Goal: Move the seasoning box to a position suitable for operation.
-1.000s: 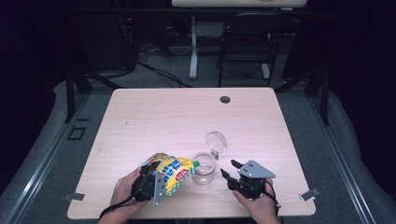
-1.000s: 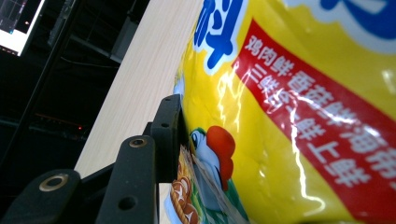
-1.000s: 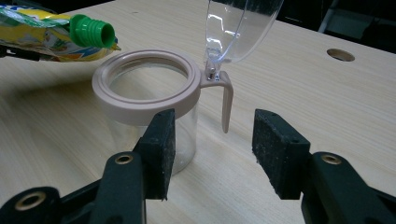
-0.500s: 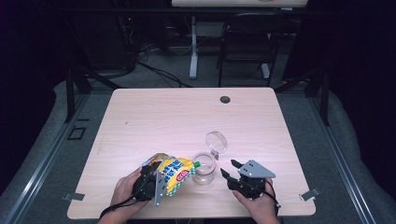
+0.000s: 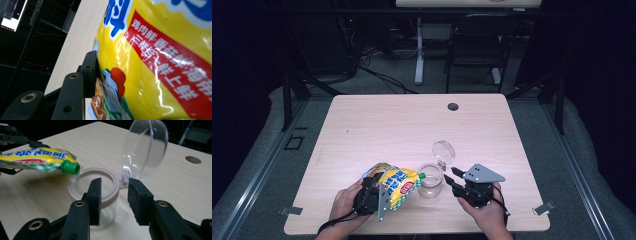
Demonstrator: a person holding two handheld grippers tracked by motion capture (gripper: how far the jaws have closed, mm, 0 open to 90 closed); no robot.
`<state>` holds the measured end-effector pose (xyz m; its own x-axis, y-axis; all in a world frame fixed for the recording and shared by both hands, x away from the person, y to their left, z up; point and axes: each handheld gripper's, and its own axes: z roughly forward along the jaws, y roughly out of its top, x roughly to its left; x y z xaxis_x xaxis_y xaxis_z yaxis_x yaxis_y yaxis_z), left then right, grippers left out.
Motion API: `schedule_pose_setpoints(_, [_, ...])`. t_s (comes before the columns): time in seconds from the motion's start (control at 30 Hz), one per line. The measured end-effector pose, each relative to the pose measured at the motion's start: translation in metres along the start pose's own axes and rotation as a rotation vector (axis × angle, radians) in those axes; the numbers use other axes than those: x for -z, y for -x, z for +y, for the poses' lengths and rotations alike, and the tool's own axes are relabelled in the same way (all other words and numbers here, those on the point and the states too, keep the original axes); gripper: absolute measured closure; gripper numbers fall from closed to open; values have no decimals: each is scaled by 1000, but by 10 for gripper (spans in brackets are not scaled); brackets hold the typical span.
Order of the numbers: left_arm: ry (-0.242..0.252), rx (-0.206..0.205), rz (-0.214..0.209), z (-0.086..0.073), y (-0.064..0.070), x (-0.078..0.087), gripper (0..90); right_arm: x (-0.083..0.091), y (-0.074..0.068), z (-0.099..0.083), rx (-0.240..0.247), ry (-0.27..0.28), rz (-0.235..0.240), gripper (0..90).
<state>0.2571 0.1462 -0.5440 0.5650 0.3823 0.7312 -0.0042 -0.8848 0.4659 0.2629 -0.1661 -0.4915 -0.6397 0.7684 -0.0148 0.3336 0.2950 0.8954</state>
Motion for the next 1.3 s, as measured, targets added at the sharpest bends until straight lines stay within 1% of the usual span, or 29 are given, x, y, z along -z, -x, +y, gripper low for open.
schedule_pose_setpoints(0.07, [-4, 2, -5, 0, 1, 0, 603, -2, -2, 7, 18, -5, 16, 650])
schedule_pose_setpoints(0.13, [-1, 2, -4, 1, 1, -1, 603, -5, -4, 14, 19, -12, 41, 658])
schedule_pose_setpoints(0.17, [-1, 2, -4, 1, 1, -1, 603, -5, -4, 14, 19, -12, 41, 658])
schedule_pose_setpoints(0.2, [-6, -5, -1, 2, 1, -2, 603, -10, -6, 20, 32, -18, 57, 686])
schedule_pose_setpoints(0.23, [-6, -5, -1, 2, 1, -2, 603, -10, -6, 20, 32, -18, 57, 686])
schedule_pose_setpoints(0.27, [-13, -6, 6, 2, 2, -2, 603, -13, -7, 22, 30, -30, 60, 693])
schedule_pose_setpoints(0.3, [-17, -10, 11, 2, 2, -3, 603, -20, -8, 28, 28, -44, 72, 705])
schedule_pose_setpoints(0.37, [-14, -27, 17, 3, 3, -3, 603, -26, -8, 32, 32, -54, 82, 721])
schedule_pose_setpoints(0.4, [-30, -48, 18, 4, 2, -3, 603, -28, -8, 33, 39, -56, 84, 722])
schedule_pose_setpoints(0.43, [-30, -48, 18, 4, 2, -3, 603, -28, -8, 33, 39, -56, 84, 722])
schedule_pose_setpoints(0.47, [-29, -48, 23, 4, 3, -3, 603, -32, -6, 33, 10, -46, 90, 725])
schedule_pose_setpoints(0.53, [-30, -50, 25, 4, 3, -3, 603, -35, -4, 32, -10, -38, 99, 732])
schedule_pose_setpoints(0.57, [-32, -59, 34, 5, 4, -2, 603, -36, -4, 31, -17, -28, 101, 737])
schedule_pose_setpoints(0.63, [-41, -77, 39, 6, 5, -3, 603, -36, -3, 27, -26, -13, 107, 745])
schedule_pose_setpoints(0.67, [-42, -80, 40, 7, 6, -3, 603, -37, -4, 26, -21, -18, 107, 745])
schedule_pose_setpoints(0.7, [-42, -80, 40, 7, 6, -3, 603, -37, -4, 25, -3, -29, 103, 745])
schedule_pose_setpoints(0.73, [-49, -92, 44, 8, 7, -4, 603, -37, -4, 25, 9, -31, 97, 745])
schedule_pose_setpoints(0.83, [-57, -96, 49, 9, 8, -4, 603, -35, -3, 23, 4, -23, 110, 742])
schedule_pose_setpoints(0.87, [-56, -99, 59, 10, 8, -5, 604, -35, -3, 21, 13, -27, 106, 737])
schedule_pose_setpoints(0.93, [-68, -113, 62, 11, 8, -4, 604, -33, -4, 19, 26, -30, 104, 730])
schedule_pose_setpoints(1.03, [-73, -124, 72, 12, 9, -3, 604, -30, -5, 18, 28, -24, 104, 725])
schedule_pose_setpoints(1.13, [-77, -138, 80, 13, 8, -3, 604, -29, -5, 17, 20, -13, 104, 718])
schedule_pose_setpoints(1.3, [-80, -153, 83, 14, 8, -4, 604, -28, -4, 16, 19, -15, 105, 709])
